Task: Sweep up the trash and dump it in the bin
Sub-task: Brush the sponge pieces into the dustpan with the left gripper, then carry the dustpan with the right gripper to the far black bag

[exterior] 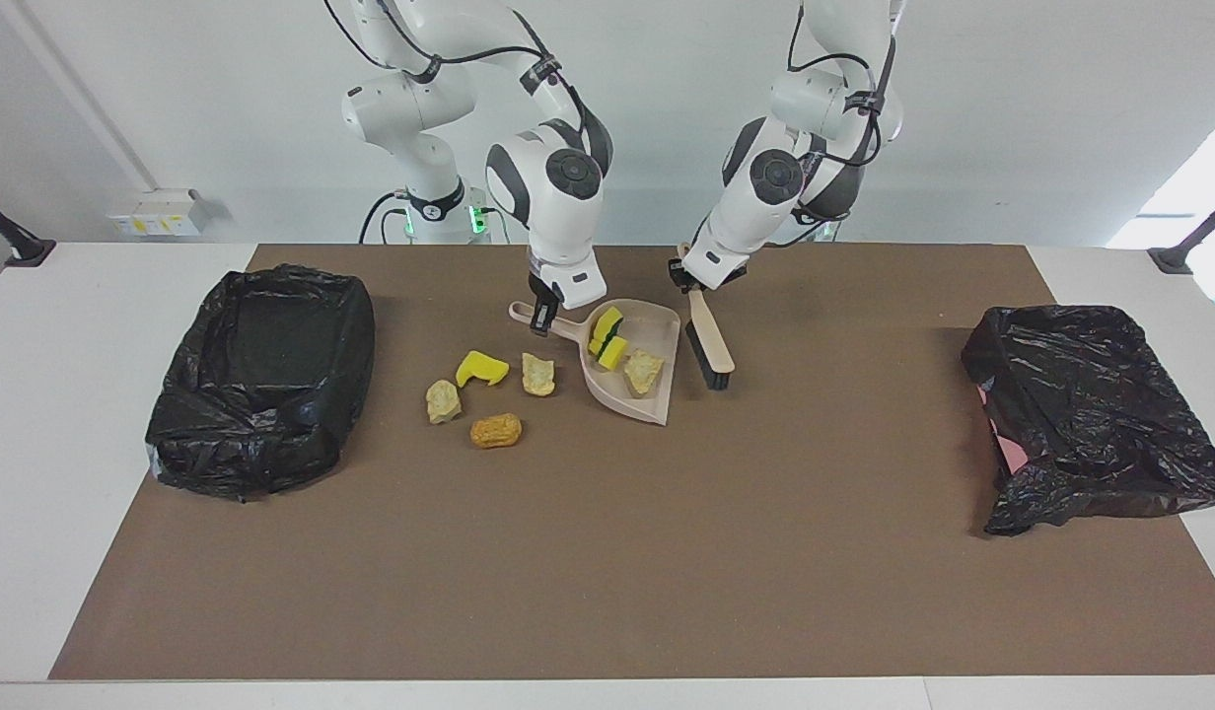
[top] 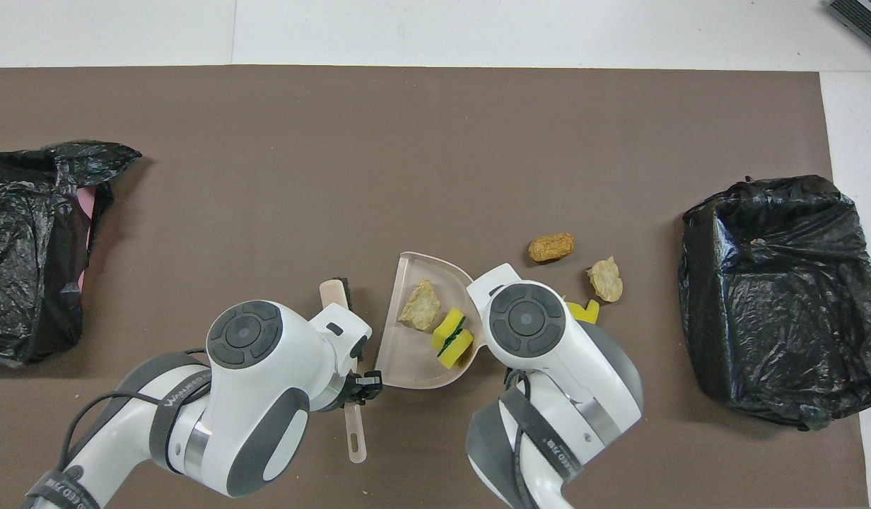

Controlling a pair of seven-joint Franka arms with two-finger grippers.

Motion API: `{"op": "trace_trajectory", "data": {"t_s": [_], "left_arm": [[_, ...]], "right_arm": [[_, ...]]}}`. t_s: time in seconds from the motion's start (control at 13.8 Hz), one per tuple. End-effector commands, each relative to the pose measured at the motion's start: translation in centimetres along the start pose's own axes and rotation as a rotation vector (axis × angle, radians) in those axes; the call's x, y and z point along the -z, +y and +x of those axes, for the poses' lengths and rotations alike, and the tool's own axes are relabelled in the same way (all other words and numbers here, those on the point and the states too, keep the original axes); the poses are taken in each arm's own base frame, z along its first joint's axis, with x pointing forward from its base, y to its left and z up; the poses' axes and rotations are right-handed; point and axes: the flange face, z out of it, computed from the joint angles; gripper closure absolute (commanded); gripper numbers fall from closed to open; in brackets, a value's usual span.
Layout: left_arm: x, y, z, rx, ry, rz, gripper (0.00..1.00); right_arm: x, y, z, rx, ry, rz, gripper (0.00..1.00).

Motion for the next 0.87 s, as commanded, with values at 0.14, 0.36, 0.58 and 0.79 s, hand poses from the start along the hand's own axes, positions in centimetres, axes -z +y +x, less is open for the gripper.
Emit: {"op": "trace_trajectory", "data": {"t_s": [0.14, 0.36, 0.58, 0.79], "left_arm": [[0.2, -0.6, -1.3, 0.038, 0.005, 0.029, 1.0], [-0.7, 1.5, -3.2, 0.043, 0.007, 0.044, 1.0], [-2.2, 4.0, -5.6, -0.007, -0.016, 0.069, 1.0], [-2.7, 5.2, -6.0, 0.05, -0.049, 0.031, 1.0]], "right_arm": [[6.6, 4.0, -7.6, -0.162, 0.067, -0.063, 1.0], [11.6, 7.4, -15.1, -0.203, 0.086, -0.089, 1.0], [12.9, 10.1, -24.7, -0.206, 0.104, -0.053, 1.0], [11.0, 12.5, -35.0, -0.16, 0.121, -0.015, 1.0]]}}
